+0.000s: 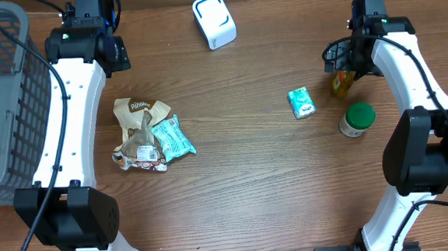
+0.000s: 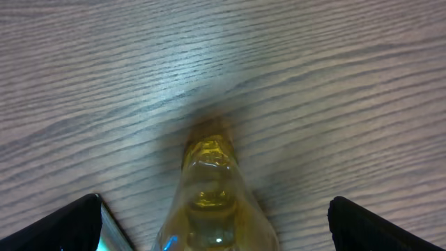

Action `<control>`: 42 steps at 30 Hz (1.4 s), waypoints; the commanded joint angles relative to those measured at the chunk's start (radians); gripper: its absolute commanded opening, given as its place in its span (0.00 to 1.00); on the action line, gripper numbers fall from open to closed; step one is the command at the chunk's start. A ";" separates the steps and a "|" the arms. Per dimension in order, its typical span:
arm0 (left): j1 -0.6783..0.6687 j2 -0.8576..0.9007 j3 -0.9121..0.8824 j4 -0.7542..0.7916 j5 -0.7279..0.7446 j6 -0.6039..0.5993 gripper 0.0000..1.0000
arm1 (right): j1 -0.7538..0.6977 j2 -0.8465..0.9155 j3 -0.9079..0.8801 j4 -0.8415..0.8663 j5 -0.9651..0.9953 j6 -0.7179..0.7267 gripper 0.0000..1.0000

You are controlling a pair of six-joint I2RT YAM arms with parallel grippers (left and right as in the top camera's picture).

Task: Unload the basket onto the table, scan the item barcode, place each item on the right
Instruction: 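Carry the yellow bottle right and set it down by the jar, then release the bottle and move the right gripper over the mint wipes pack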

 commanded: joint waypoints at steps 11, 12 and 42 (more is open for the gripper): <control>-0.007 -0.019 0.016 0.001 -0.013 0.008 1.00 | 0.119 -0.085 0.267 0.011 -0.311 0.025 1.00; -0.007 -0.019 0.016 0.001 -0.013 0.008 1.00 | 0.154 -0.085 0.256 0.010 -0.383 0.025 1.00; -0.007 -0.019 0.016 0.001 -0.013 0.008 1.00 | 0.825 -0.081 -0.395 0.712 -0.393 0.086 1.00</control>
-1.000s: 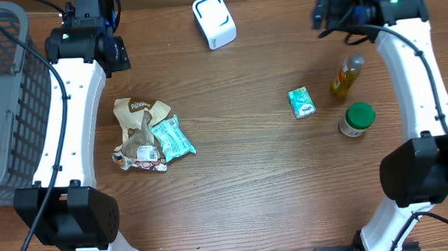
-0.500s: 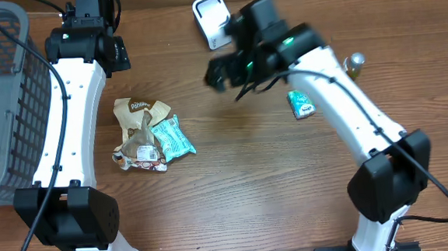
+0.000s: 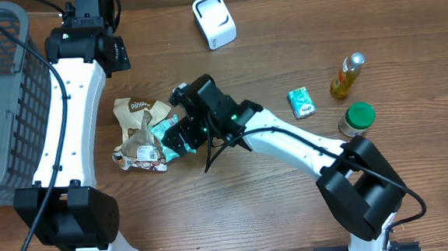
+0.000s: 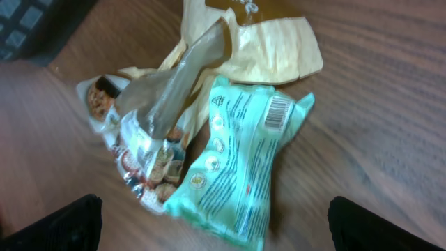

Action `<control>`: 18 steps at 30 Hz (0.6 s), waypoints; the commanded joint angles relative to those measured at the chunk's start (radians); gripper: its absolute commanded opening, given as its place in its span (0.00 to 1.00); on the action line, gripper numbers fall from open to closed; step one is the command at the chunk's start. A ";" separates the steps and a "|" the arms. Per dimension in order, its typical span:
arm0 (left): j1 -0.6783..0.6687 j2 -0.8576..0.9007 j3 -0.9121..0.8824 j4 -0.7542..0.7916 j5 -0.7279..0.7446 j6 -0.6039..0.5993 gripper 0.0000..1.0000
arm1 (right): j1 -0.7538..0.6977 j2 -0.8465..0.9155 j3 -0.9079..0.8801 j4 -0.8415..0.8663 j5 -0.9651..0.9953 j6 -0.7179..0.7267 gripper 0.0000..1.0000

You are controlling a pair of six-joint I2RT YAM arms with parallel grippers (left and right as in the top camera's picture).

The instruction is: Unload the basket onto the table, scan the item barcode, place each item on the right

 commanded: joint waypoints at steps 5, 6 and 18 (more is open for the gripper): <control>-0.007 -0.019 0.016 0.001 -0.013 0.008 1.00 | 0.004 -0.007 -0.120 0.206 0.047 0.033 0.95; -0.007 -0.019 0.016 0.001 -0.013 0.008 1.00 | 0.004 -0.004 -0.125 0.225 0.047 0.033 0.82; -0.007 -0.019 0.016 0.001 -0.013 0.008 1.00 | 0.032 0.137 -0.126 0.323 0.047 0.063 0.36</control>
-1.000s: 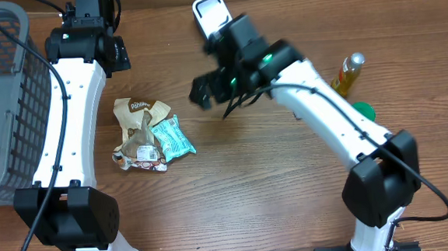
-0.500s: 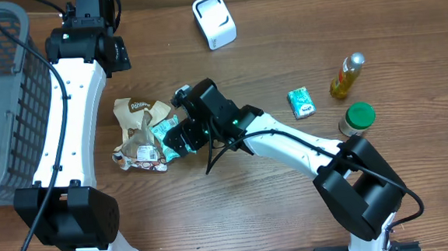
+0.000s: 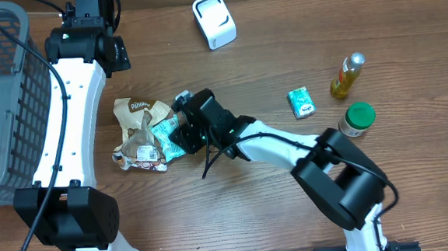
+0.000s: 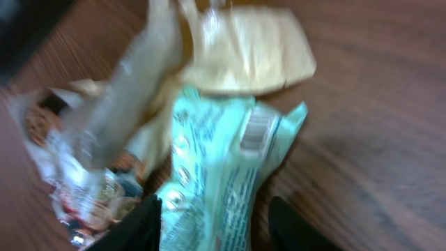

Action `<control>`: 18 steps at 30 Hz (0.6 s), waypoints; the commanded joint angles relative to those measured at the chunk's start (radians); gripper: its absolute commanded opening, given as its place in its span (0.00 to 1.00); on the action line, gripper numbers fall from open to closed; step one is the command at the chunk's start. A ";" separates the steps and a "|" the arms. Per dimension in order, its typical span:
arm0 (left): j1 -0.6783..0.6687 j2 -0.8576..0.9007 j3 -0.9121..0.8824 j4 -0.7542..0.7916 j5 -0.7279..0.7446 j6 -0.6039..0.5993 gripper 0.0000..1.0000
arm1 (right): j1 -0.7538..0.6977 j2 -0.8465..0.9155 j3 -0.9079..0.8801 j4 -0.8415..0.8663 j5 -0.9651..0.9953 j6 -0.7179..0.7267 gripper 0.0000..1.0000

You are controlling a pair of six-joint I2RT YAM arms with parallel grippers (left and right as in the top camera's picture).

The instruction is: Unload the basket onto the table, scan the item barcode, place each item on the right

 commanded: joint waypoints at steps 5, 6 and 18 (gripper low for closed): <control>-0.007 -0.019 0.016 0.001 -0.013 0.008 0.99 | 0.010 0.027 -0.008 0.010 0.005 0.005 0.06; -0.007 -0.019 0.016 0.001 -0.013 0.008 0.99 | 0.002 0.022 -0.007 0.005 0.005 0.006 0.04; -0.007 -0.019 0.016 0.001 -0.013 0.008 1.00 | -0.126 -0.153 -0.005 -0.262 0.160 0.031 0.04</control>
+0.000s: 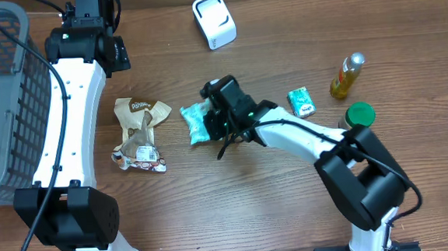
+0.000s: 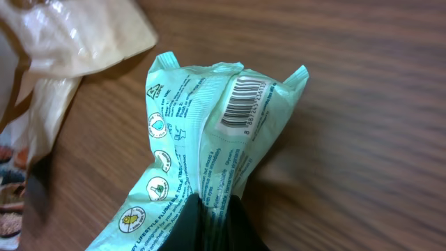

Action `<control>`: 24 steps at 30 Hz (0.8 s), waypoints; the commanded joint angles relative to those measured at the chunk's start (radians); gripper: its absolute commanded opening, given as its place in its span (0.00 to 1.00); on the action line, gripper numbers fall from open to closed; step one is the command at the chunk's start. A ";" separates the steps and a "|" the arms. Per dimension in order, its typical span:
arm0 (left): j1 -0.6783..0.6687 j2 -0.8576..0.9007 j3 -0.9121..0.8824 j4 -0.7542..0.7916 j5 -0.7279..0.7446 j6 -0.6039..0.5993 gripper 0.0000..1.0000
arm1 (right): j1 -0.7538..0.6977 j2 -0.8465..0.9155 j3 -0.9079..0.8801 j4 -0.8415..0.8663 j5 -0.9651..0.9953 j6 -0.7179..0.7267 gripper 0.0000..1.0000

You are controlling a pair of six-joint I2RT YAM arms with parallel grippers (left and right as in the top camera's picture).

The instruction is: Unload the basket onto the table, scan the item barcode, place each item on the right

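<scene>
A mint-green wipes packet [image 1: 195, 121] is pinched in my right gripper [image 1: 213, 123], a short way right of the snack bags. In the right wrist view the packet [image 2: 209, 139] shows its barcode face up near its far end. The gripper [image 2: 212, 213] is shut on the packet's near fold, and its black fingertips [image 2: 188, 219] meet at the bottom edge. The white scanner with a blue outline [image 1: 214, 21] stands at the back of the table. My left gripper [image 1: 117, 54] stays at the far left, and its jaws cannot be made out.
A crumpled pile of tan and printed snack bags [image 1: 139, 134] lies left of the packet. A grey basket fills the left edge. At the right are a small teal box [image 1: 301, 102], a yellow bottle [image 1: 346, 75] and a green-lidded jar [image 1: 357, 120].
My right gripper was open over the green packet, which lay against the snack bags. Now it is shut on the packet, which sits further right, apart from the bags.
My right gripper was open around the yellow bottle at the right. Then it was open over the bag pile at the left, the bottle left standing. Then it was closer to the green packet. Now it holds the packet clear of the pile.
</scene>
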 commanded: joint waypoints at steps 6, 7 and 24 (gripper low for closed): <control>-0.007 -0.019 0.016 0.001 -0.013 0.008 1.00 | 0.002 -0.089 0.023 -0.026 0.051 0.011 0.53; -0.007 -0.019 0.016 0.001 -0.013 0.008 1.00 | 0.002 -0.104 0.033 -0.027 0.044 0.011 0.62; -0.007 -0.019 0.016 0.001 -0.013 0.008 1.00 | -0.016 -0.030 0.029 -0.112 -0.264 0.119 0.04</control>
